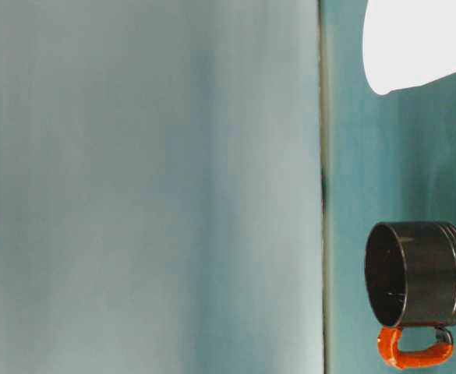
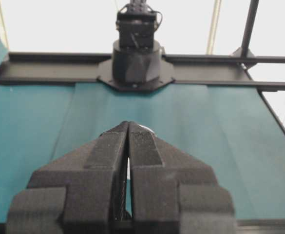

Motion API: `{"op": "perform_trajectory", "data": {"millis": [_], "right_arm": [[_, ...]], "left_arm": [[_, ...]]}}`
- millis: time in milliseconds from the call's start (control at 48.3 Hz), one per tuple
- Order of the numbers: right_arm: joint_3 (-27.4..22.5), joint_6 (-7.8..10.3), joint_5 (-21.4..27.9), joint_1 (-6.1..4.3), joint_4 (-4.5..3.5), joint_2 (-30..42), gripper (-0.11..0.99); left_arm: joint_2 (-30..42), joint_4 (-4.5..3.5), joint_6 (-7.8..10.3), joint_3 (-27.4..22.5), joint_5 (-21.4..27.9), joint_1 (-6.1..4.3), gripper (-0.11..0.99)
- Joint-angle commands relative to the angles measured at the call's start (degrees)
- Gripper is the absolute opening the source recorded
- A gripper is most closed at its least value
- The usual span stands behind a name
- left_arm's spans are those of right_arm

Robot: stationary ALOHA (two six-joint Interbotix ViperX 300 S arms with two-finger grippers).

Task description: Put the paper cup into the moved red handle cup holder.

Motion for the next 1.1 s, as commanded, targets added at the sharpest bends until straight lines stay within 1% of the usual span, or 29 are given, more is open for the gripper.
{"op": "perform_trajectory", "data": {"millis": [0,41,83,166,228,248,310,393,414,538,662,745,828,931,1014,1076], "right_arm": [[-0.44,0.35,-0.35,0.53,0.44,0.79,0.00],[-0.44,0.44,0.09,0.53,0.79,0.79,-0.01],[-0.44,0.79,0.44,0.53,1.05,0.70,-0.05],[-0.44,1.58,1.49,0.53,1.05,0.79,-0.10],[-0.44,1.93,2.46,0.53,0.97,0.70,-0.11],[-0.53,2.02,2.81,0.53,1.05,0.70,-0.11],[-0.62,2.20,4.39,0.44,1.05,0.70,-0.11],[-1.05,2.29,6.59,0.26,1.05,0.79,-0.11],[-1.05,2.29,7.12,0.26,1.05,0.70,-0.11],[-1.76,2.29,10.20,0.00,1.05,0.79,-0.11],[-2.29,2.46,12.22,-0.09,1.14,0.79,-0.11],[-2.29,2.90,12.57,-0.09,1.14,0.70,-0.11],[-2.29,3.96,12.57,-0.09,1.14,0.79,-0.11],[-2.29,5.36,12.83,-0.09,1.14,0.70,-0.11],[-2.29,5.62,12.83,-0.09,1.14,0.70,-0.11],[-2.29,5.62,12.83,-0.09,1.14,0.79,-0.11]], "left_arm": [[1.67,0.62,-0.70,-0.70,0.09,0.00,0.02],[2.11,0.62,-0.70,-0.88,0.09,0.00,0.02],[2.55,0.62,-0.70,-1.14,0.18,0.00,0.02],[3.08,0.62,-0.70,-1.58,1.32,0.09,0.02],[3.43,0.62,-0.79,-2.02,3.78,0.35,0.02],[3.78,0.53,-0.88,-2.37,4.92,0.35,0.02],[4.57,0.62,-0.97,-3.25,8.70,0.35,0.02],[6.42,0.62,-1.05,-5.19,15.21,0.44,0.02],[6.86,0.53,-1.05,-5.71,16.44,0.35,0.02],[9.93,0.62,-1.32,-8.79,24.08,0.35,0.02],[13.97,0.62,-2.72,-11.69,32.61,0.70,0.02],[16.35,0.62,-3.25,-12.92,36.39,0.70,0.02],[18.37,0.62,-3.34,-13.71,37.97,0.70,0.02],[20.13,0.70,-3.25,-14.33,38.58,0.70,0.02],[21.09,0.97,-3.16,-14.68,39.37,0.70,0.02],[21.71,0.97,-3.16,-14.94,40.43,1.14,0.02]]}}
